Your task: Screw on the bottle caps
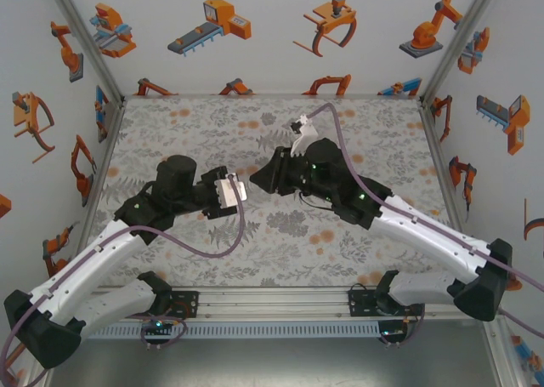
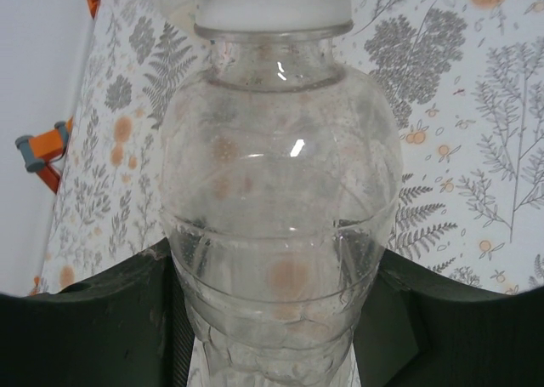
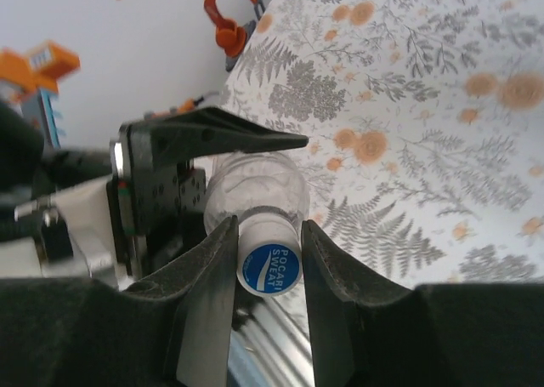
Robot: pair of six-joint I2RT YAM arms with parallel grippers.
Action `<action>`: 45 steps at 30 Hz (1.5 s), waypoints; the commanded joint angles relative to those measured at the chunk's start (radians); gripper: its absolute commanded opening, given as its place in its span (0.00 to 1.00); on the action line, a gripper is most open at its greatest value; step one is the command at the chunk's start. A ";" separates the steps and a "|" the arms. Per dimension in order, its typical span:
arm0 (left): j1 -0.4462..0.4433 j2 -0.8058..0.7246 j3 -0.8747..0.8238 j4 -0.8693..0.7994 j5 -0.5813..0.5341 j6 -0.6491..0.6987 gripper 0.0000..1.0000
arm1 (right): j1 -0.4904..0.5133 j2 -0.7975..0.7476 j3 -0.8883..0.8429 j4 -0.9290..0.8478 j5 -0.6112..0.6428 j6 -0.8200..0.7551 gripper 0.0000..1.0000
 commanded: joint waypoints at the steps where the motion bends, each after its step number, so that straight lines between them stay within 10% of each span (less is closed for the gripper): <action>1: -0.003 -0.005 0.006 0.073 -0.049 -0.037 0.00 | 0.006 0.048 0.002 0.019 -0.003 0.313 0.00; 8: -0.003 -0.009 0.004 0.072 -0.017 -0.030 0.00 | 0.004 0.042 -0.008 0.060 0.009 0.289 0.00; 17: -0.003 -0.016 0.008 0.041 0.160 0.005 0.00 | -0.003 -0.082 0.057 -0.023 -0.006 -0.254 0.36; 28: -0.003 0.009 0.038 -0.050 0.440 0.070 0.00 | -0.002 -0.214 -0.033 -0.028 -0.485 -1.000 0.52; 45: -0.003 0.035 0.062 -0.090 0.469 0.079 0.00 | 0.007 -0.168 -0.011 -0.145 -0.577 -1.344 0.45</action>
